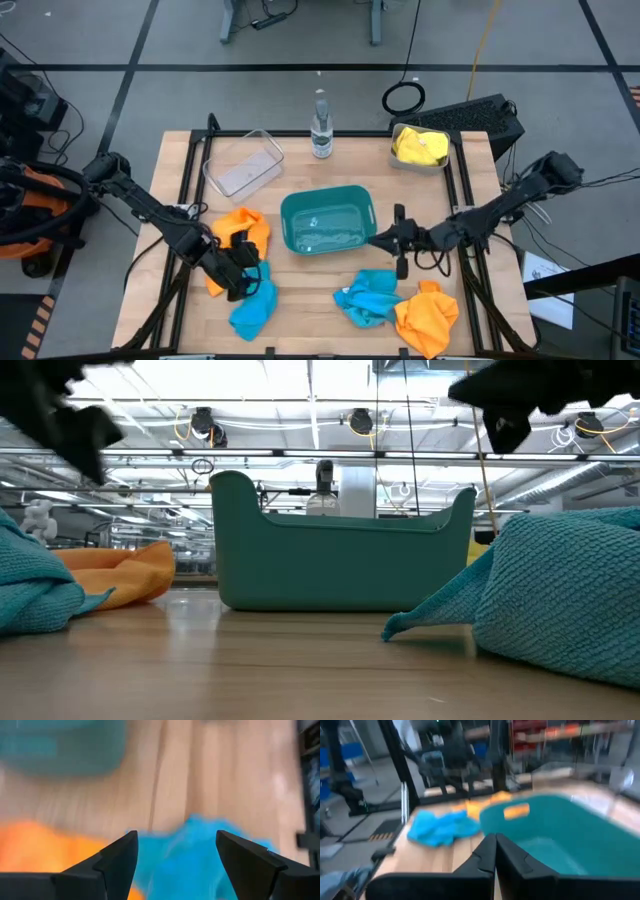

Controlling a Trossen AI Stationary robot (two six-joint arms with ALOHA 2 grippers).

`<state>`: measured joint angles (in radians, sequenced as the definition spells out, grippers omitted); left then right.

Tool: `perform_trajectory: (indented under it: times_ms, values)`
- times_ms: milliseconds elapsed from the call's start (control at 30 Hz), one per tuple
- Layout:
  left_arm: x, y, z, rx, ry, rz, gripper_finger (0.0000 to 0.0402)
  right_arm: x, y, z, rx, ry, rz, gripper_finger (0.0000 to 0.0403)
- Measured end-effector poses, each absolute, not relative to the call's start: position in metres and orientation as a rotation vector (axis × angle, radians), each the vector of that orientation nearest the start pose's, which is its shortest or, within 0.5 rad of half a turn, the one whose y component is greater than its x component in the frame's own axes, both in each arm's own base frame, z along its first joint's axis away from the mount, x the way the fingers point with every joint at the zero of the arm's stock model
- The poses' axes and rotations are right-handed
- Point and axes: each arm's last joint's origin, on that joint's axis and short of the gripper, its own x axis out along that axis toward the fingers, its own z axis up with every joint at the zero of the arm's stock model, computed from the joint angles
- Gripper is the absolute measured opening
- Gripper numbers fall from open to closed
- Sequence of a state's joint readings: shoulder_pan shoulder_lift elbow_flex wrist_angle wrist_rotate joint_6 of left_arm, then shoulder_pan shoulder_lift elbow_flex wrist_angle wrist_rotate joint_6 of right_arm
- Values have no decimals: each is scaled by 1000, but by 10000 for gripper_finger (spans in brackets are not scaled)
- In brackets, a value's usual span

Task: Sort microfiber towel by color & place in baskets
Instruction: Put the top orange towel into the green bin

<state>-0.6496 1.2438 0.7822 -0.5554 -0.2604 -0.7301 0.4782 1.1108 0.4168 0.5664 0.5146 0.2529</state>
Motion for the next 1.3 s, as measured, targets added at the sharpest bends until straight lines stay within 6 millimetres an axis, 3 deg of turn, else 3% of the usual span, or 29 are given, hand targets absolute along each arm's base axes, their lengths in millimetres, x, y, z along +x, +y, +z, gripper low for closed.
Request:
perform_trajectory:
  times_ms: [233,433,567,967,1133,1300]
  values:
    - [166,-127,207,-201,1102,240,272,213,97,220,31,-8,-40,0]
    - [155,-111,203,-54,1062,465,272,215,96,217,12,2,-48,0]
    - [150,-103,187,1,1065,502,272,215,96,217,19,2,-48,0]
    - [141,-90,134,-167,1090,474,267,216,97,213,111,29,-45,0]
    - [137,-85,122,-213,1102,466,208,218,98,208,116,38,-59,0]
    - [139,-81,119,-182,1087,458,99,223,101,210,114,31,-69,0]
